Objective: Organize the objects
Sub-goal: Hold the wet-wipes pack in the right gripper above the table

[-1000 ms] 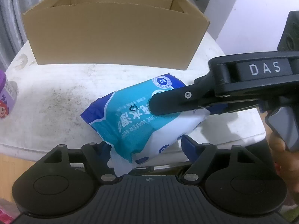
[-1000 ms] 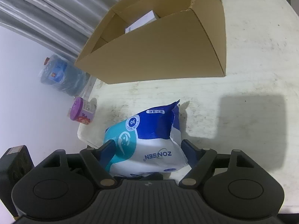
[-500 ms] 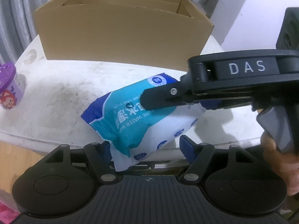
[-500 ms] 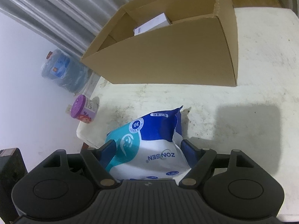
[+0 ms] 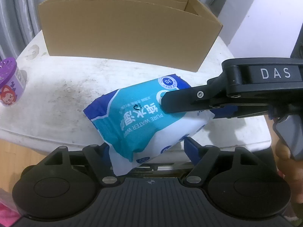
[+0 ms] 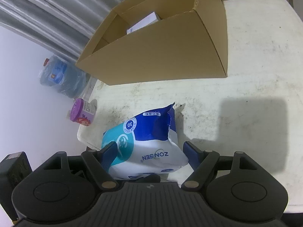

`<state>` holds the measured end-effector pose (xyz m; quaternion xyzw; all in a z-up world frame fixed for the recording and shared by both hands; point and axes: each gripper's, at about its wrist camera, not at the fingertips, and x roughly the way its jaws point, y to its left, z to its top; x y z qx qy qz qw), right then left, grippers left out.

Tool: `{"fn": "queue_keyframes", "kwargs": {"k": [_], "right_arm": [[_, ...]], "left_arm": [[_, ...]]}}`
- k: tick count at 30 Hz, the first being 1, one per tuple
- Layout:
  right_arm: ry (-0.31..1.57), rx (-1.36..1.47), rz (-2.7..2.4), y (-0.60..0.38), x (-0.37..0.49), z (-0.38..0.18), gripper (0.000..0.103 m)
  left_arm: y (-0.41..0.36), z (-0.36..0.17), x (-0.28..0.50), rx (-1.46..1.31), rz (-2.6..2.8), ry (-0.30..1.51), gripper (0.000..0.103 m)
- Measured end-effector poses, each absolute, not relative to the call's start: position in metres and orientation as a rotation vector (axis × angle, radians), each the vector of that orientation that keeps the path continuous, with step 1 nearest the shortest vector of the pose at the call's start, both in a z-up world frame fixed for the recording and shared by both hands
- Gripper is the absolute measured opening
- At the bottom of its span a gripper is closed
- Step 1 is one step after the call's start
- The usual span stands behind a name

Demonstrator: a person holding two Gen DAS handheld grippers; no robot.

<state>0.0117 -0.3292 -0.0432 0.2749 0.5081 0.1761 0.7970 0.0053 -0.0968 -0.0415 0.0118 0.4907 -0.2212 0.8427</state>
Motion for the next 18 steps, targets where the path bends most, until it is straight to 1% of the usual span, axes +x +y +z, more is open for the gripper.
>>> {"fn": "queue_keyframes", "kwargs": {"k": [11, 18], "right_arm": [[1.087, 0.577, 0.369, -0.332, 0.01, -0.04, 0.08], [1.076, 0.598, 0.352, -0.339, 0.015, -0.041, 0.08]], "left_arm": [[-0.095, -0.037, -0.001, 0.002, -0.515, 1.06, 0.075], [-0.092, -0.038, 0.003, 0.002, -0.498, 1.057, 0.08]]}}
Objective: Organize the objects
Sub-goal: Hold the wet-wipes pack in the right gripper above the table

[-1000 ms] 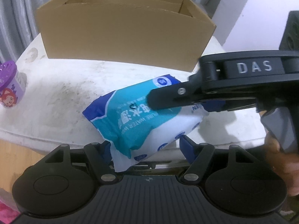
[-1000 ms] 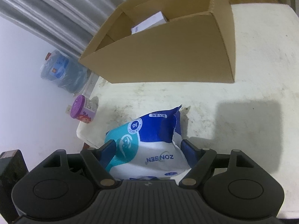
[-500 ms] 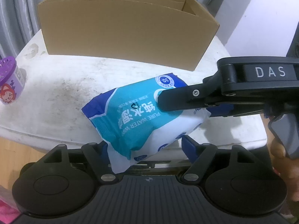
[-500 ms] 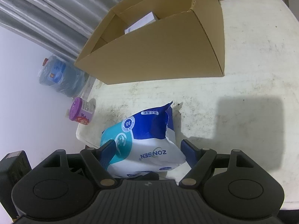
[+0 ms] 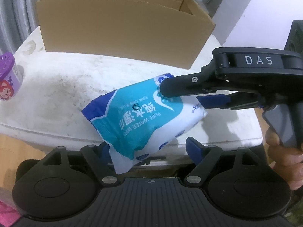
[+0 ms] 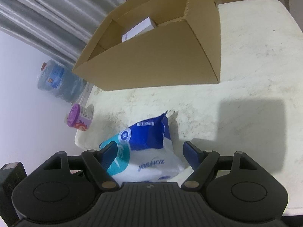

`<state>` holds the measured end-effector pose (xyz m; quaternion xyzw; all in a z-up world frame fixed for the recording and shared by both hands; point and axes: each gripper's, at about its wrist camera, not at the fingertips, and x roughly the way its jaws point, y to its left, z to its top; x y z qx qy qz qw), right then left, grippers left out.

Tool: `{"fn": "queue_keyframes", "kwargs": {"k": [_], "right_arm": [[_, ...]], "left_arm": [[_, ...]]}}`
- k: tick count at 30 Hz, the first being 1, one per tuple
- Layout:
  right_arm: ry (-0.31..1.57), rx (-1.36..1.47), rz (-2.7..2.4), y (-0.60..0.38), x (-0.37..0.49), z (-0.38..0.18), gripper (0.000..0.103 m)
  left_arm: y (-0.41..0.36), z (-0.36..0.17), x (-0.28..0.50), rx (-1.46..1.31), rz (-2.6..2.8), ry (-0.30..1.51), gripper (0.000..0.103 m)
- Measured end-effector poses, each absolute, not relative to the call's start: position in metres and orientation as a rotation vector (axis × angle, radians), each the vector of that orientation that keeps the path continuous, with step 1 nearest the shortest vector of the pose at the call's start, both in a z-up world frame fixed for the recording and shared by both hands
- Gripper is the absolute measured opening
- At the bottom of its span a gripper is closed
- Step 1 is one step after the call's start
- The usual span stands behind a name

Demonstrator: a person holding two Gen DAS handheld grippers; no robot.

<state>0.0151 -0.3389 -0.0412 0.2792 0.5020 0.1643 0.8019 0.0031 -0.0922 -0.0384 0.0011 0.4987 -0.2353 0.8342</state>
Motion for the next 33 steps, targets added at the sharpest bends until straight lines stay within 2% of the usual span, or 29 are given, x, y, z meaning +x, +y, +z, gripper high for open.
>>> {"fn": "queue_keyframes", "kwargs": {"k": [5, 16, 21, 27, 33], "right_arm": [[1.08, 0.606, 0.371, -0.335, 0.018, -0.044, 0.08], [1.084, 0.59, 0.385, -0.331, 0.022, -0.042, 0.08], [1.088, 0.6, 0.386, -0.336, 0.019, -0.044, 0.081], [1.105, 0.611, 0.409, -0.331, 0.015, -0.048, 0.082], [1.099, 0.579, 0.41, -0.325, 0.015, -0.045, 0.082]], "left_arm": [[-0.093, -0.039, 0.007, 0.001, -0.492, 1.049, 0.083], [-0.09, -0.035, -0.002, -0.028, -0.541, 1.057, 0.085], [-0.086, -0.036, 0.004, -0.023, -0.533, 1.053, 0.09], [-0.095, -0.049, 0.016, 0.015, -0.516, 1.04, 0.09], [-0.101, -0.053, 0.016, 0.037, -0.514, 1.043, 0.085]]}}
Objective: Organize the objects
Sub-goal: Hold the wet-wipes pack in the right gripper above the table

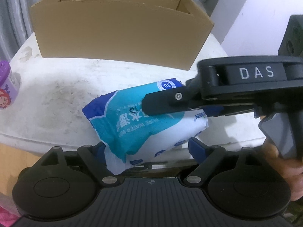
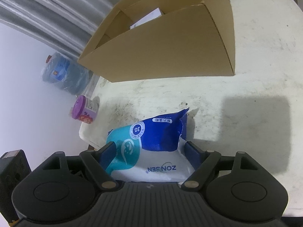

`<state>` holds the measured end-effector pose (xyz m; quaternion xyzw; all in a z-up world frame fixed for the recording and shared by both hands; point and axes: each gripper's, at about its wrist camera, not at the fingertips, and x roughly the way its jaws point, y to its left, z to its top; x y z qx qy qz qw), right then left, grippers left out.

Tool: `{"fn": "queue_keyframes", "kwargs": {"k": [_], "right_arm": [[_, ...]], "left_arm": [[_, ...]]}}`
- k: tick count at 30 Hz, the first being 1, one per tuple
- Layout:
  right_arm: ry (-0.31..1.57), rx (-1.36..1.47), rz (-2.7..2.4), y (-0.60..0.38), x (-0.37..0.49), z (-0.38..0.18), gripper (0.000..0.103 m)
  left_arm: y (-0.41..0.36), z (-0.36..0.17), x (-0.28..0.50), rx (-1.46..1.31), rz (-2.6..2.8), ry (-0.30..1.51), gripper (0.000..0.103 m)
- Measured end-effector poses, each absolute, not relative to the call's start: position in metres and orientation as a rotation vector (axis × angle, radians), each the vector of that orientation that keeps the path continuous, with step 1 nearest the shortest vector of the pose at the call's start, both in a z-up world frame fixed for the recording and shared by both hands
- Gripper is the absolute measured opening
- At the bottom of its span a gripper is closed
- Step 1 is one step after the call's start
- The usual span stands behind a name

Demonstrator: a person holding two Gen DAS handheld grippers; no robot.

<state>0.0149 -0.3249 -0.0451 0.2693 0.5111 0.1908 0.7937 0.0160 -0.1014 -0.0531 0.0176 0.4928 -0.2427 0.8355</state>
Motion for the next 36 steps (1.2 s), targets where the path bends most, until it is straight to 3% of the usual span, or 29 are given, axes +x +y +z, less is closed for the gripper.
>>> {"fn": "queue_keyframes", "kwargs": {"k": [36], "right_arm": [[1.065, 0.474, 0.391, -0.319, 0.001, -0.027, 0.081]], "left_arm": [[-0.113, -0.045, 0.004, 0.081, -0.553, 1.032, 0.084]]}}
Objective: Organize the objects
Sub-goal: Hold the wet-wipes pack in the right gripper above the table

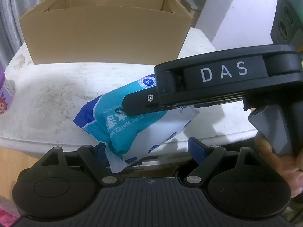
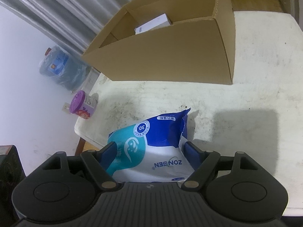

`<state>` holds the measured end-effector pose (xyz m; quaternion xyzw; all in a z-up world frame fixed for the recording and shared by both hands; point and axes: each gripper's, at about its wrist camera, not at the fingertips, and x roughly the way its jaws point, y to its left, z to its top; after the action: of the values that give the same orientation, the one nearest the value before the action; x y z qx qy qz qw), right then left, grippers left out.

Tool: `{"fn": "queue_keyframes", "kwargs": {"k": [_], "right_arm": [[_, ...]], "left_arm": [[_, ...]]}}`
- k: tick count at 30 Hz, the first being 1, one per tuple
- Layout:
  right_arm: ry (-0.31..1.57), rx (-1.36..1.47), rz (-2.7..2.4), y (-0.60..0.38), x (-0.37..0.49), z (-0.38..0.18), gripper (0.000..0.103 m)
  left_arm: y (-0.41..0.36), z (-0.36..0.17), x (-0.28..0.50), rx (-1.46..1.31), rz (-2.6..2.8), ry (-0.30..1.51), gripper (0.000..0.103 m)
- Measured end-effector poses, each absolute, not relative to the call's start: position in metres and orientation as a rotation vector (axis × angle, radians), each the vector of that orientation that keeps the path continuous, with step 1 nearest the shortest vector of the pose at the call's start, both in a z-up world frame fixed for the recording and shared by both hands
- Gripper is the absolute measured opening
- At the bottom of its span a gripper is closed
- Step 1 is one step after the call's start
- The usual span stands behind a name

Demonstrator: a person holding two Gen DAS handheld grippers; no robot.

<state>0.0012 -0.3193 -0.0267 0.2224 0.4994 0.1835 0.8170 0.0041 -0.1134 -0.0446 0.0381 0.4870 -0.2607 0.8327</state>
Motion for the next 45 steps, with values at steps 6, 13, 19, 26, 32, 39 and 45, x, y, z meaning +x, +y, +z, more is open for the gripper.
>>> {"fn": "queue_keyframes", "kwargs": {"k": [6, 13, 19, 26, 32, 39, 45], "right_arm": [[1.051, 0.467, 0.389, -0.319, -0.001, -0.02, 0.081], [1.036, 0.461, 0.39, -0.318, -0.004, -0.013, 0.081], [1.023, 0.457, 0.391, -0.317, -0.007, -0.007, 0.081], [1.009, 0.451, 0.394, -0.316, -0.01, -0.001, 0.081], [0.997, 0.446, 0.399, -0.315, -0.013, 0.005, 0.081], [0.982, 0.437, 0.403, -0.313, -0.016, 0.01, 0.081], [0.973, 0.435, 0.407, -0.311, -0.021, 0.013, 0.081]], "left_arm": [[-0.113, -0.039, 0.001, 0.082, -0.552, 1.019, 0.084], [-0.111, -0.033, -0.004, 0.081, -0.551, 1.005, 0.084], [-0.111, -0.027, -0.009, 0.082, -0.549, 0.991, 0.084], [-0.111, -0.02, -0.015, 0.086, -0.547, 0.975, 0.084], [-0.111, -0.02, -0.015, 0.09, -0.542, 0.963, 0.084], [-0.109, -0.015, -0.019, 0.093, -0.539, 0.947, 0.084], [-0.105, -0.009, -0.025, 0.095, -0.535, 0.937, 0.084]]}}
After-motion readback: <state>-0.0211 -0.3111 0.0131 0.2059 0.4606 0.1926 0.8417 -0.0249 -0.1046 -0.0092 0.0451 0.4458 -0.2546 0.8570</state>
